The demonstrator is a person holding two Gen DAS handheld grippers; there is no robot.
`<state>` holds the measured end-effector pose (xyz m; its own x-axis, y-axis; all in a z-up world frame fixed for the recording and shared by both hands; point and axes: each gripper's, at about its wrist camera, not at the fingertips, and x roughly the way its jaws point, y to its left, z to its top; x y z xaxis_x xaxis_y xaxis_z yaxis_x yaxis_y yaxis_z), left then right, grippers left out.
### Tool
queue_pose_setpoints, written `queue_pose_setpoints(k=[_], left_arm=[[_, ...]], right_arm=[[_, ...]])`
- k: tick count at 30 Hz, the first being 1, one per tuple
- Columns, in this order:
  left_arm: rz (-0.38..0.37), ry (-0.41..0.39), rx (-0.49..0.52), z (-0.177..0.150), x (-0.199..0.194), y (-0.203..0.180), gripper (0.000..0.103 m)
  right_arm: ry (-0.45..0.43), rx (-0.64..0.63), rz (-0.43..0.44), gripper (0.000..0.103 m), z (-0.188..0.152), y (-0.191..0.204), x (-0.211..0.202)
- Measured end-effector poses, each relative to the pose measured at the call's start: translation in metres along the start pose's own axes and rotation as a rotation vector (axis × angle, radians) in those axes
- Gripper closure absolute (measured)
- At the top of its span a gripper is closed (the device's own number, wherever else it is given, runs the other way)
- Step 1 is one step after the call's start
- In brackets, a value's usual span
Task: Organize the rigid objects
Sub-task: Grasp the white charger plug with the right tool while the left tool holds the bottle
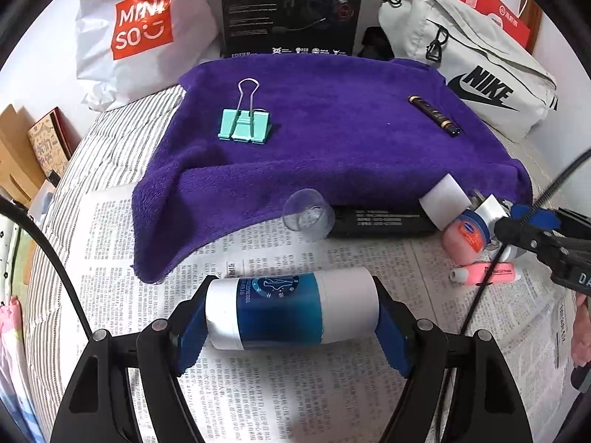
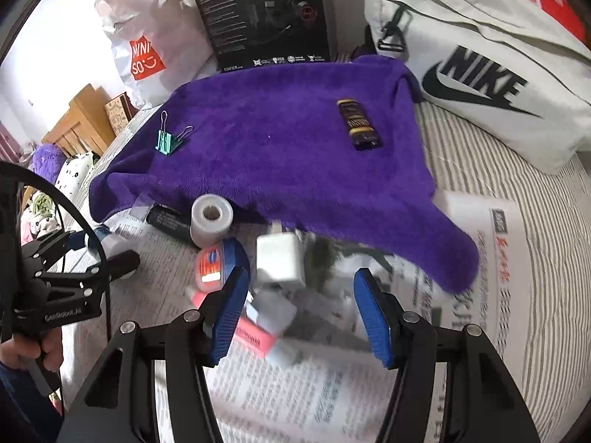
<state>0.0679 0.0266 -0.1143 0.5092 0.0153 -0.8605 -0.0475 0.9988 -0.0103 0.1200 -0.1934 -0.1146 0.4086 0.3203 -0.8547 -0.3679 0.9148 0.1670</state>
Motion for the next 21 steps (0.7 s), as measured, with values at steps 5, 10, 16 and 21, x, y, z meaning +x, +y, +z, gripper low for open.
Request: queue_pose_setpoints(k=[5, 10, 16, 21], left_arm=[[-0.003, 0.004, 0.006, 0.0, 0.001, 0.0, 0.026], [-0.01, 0.003, 0.003, 0.001, 0.001, 0.001, 0.026], [-0.012, 0.004, 0.003, 0.0, 0.0, 0.003, 0.026], [-0.01, 0.006, 0.001, -0.001, 0.0, 0.002, 0.026]], right_arm=[[0.024, -0.036, -0.003, 0.069, 0.006, 0.006, 0.011], [0.026, -0.031, -0.026, 0.069, 0.009, 0.002, 0.013], [0.028, -0.046, -0.066, 0.069, 0.012, 0.005, 0.023], [0.016, -0.079, -0.085, 0.077, 0.015, 0.009, 0.026]])
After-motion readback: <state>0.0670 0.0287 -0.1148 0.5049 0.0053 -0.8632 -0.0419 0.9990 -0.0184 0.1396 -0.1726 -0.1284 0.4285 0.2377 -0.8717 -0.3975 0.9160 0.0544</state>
